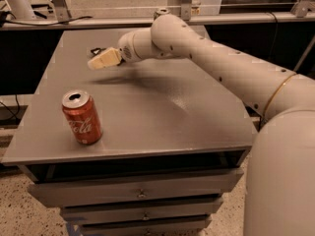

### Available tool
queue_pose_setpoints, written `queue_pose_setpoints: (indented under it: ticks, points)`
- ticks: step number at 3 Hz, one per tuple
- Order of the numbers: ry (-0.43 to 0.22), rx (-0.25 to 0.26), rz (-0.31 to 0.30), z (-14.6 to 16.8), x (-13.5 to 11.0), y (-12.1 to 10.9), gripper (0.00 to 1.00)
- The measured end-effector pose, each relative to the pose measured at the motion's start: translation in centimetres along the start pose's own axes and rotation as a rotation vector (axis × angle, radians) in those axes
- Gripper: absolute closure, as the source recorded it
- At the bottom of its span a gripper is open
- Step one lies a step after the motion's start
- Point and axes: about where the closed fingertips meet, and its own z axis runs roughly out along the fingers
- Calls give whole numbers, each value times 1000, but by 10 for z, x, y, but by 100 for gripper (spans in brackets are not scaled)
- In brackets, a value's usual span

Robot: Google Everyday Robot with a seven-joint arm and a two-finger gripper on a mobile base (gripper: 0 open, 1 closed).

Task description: Move rxbar chocolate near coke can

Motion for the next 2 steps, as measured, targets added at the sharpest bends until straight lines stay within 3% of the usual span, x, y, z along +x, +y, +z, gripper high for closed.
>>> queue_pose_setpoints:
  ticks: [2]
  points:
    - [13, 26, -4, 28, 17, -18, 0]
